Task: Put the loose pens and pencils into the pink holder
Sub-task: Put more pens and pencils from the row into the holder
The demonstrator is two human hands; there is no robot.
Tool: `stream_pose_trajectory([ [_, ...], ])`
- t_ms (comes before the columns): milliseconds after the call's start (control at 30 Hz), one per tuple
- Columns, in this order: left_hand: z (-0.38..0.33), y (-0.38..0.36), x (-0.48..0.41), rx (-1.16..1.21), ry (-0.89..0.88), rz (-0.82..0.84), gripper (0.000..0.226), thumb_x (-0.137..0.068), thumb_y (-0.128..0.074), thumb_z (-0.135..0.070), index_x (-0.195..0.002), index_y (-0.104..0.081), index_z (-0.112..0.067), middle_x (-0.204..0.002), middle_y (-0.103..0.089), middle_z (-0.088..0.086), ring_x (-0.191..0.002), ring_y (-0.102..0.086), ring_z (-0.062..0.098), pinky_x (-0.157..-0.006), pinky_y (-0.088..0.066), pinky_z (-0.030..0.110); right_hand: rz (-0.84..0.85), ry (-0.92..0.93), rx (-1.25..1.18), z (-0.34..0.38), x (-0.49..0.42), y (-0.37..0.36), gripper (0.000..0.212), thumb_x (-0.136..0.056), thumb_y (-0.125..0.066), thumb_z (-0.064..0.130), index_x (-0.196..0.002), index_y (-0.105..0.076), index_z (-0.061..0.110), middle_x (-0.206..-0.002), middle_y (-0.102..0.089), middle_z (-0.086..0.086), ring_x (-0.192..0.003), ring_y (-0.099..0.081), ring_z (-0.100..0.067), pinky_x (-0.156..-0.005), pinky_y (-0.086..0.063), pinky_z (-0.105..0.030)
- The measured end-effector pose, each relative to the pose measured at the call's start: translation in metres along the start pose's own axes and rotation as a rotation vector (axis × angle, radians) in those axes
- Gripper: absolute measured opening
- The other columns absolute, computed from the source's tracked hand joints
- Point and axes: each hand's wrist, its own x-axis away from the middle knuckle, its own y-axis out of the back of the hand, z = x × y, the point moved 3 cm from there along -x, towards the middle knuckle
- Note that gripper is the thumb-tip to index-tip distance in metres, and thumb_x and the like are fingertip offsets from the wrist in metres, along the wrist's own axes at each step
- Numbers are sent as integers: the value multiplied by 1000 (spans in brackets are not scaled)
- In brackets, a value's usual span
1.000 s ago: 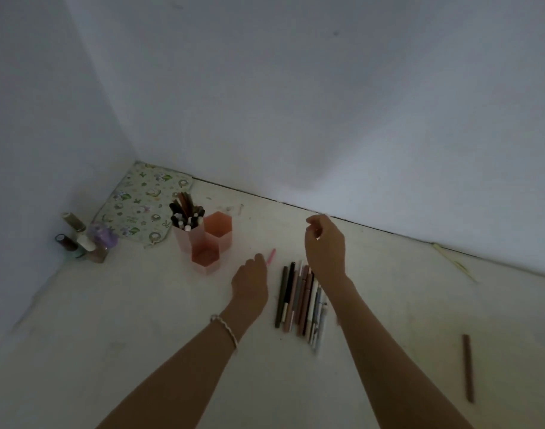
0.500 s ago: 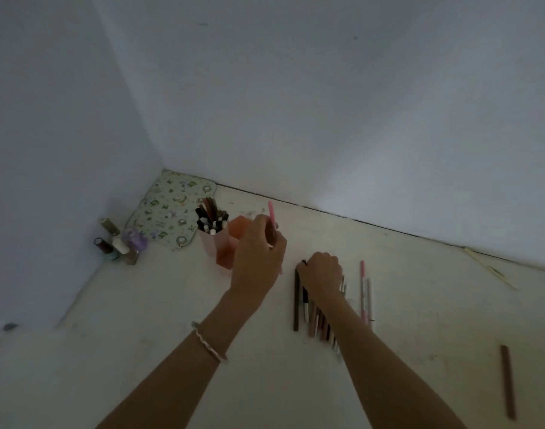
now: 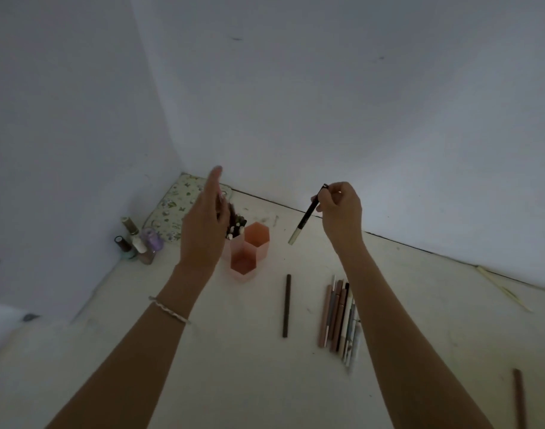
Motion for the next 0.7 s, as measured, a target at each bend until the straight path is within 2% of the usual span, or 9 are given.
stream_pose_trajectory([
  [67, 7, -7, 11, -121, -86, 44, 38, -97, -57, -13, -134, -57, -11, -106, -67, 9, -95, -65, 27, -83, -53, 40, 0, 45, -64, 9, 7, -6, 7, -90, -54, 11, -97, -52, 13, -86, -71, -15, -68, -61, -19, -68, -49, -27],
  [133, 14, -3, 17, -208, -109, -78, 28, -95, -59, -12, -121, -67, -7, -127, -61, 17, -121, -54, 35, -102, -43, 49, 15, 108, -170, 19, 17, -14, 25, -91, -54, 10, -110, -48, 23, -85, -72, -11, -76, -65, -25, -75, -52, -33],
  [167, 15, 2, 17, -208, -96, -176, 29, -95, -58, -10, -122, -66, -7, -130, -58, 18, -124, -50, 34, -105, -40, 47, 25, 151, -246, 25, 22, -21, 32, -92, -54, 9, -114, -46, 30, -85, -73, -7, -78, -67, -23, -76, -54, -31],
  [233, 14, 14, 14, -141, -53, -302, 33, -93, -54, -6, -125, -61, -6, -127, -57, 17, -121, -48, 30, -104, -40, 41, 30, 252, -327, 37, 32, -38, 36, -93, -53, 9, -111, -48, 39, -85, -74, 1, -78, -69, -12, -72, -55, -22],
  [300, 12, 22, 11, -82, 11, -315, 34, -91, -51, -3, -124, -59, -3, -123, -57, 16, -117, -48, 27, -103, -40, 35, 31, 351, -270, 43, 41, -59, 28, -94, -53, 12, -106, -51, 37, -85, -73, 6, -75, -68, -7, -66, -53, -17],
  [367, 9, 25, 8, -37, 50, -296, 34, -89, -49, 0, -121, -59, -2, -119, -59, 14, -113, -50, 25, -100, -39, 28, 56, 436, -131, 39, 50, -79, 20, -96, -51, 12, -108, -52, 29, -87, -70, 4, -76, -67, -11, -67, -56, -26],
  [433, 6, 26, 8, 42, 65, -267, 33, -88, -47, 2, -118, -59, -3, -115, -58, 11, -106, -55, 24, -95, -45, 30, 111, 506, 18, 27, 56, -93, 15, -98, -49, 12, -110, -53, 20, -90, -67, 0, -81, -65, -15, -73, -55, -34],
  [567, -1, 21, 14, 124, 96, -193, 36, -86, -45, 0, -118, -58, -9, -114, -55, 4, -94, -58, 13, -80, -50, 25, 231, 550, 310, 0, 58, -110, 18, -100, -48, 15, -113, -60, 11, -96, -68, -7, -87, -63, -22, -77, -53, -37],
  [700, -11, 11, 24, 176, 195, -154, 29, -85, -47, -4, -110, -58, -16, -108, -56, -3, -89, -57, 11, -74, -47, 18, 280, 697, 527, -12, 61, -109, 22, -94, -56, 12, -111, -71, 11, -119, -64, -10, -107, -57, -27, -95, -45, -40],
])
